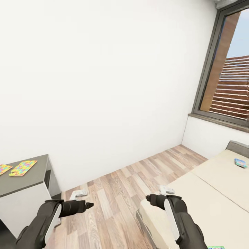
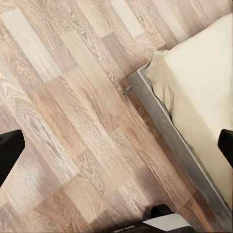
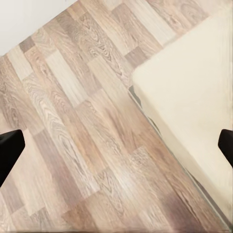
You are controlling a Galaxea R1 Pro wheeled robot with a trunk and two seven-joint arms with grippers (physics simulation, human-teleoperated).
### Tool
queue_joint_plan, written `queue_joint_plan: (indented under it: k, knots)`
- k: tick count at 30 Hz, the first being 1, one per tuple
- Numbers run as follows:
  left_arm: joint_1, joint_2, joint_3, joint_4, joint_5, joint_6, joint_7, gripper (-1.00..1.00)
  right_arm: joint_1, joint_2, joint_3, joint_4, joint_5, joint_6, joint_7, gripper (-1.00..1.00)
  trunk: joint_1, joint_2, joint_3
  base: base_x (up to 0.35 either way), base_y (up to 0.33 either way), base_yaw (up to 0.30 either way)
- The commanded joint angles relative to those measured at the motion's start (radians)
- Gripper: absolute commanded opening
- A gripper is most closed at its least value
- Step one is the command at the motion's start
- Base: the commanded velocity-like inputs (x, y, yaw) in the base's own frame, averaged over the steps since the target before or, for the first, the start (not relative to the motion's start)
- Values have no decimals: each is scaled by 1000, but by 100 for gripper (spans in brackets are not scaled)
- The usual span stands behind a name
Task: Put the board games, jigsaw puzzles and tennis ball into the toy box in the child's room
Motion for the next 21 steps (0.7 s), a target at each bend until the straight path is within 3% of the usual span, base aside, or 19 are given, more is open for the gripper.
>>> queue_joint_plan:
  k: [1, 8, 13, 21]
  knots:
    - [0, 2, 3, -6, 0, 9, -7, 100, -1, 1, -1, -11, -7, 21, -7, 100, 0, -1, -1, 0, 0, -281]
    - [1, 39, 10, -38, 2, 24, -19, 100, -1, -8, -13, -27, -8, 51, -5, 100, 0, -1, -1, -45, 0, -282]
    - [0, 48, 10, -56, 5, 26, -20, 100, -1, -13, -35, -20, -10, 49, -3, 100, 0, -1, -1, -103, 0, -285]
    - [0, 48, 9, -59, 5, 25, -20, 100, -1, -14, -37, -19, -9, 47, -2, 100, 0, -1, -1, -85, 0, -286]
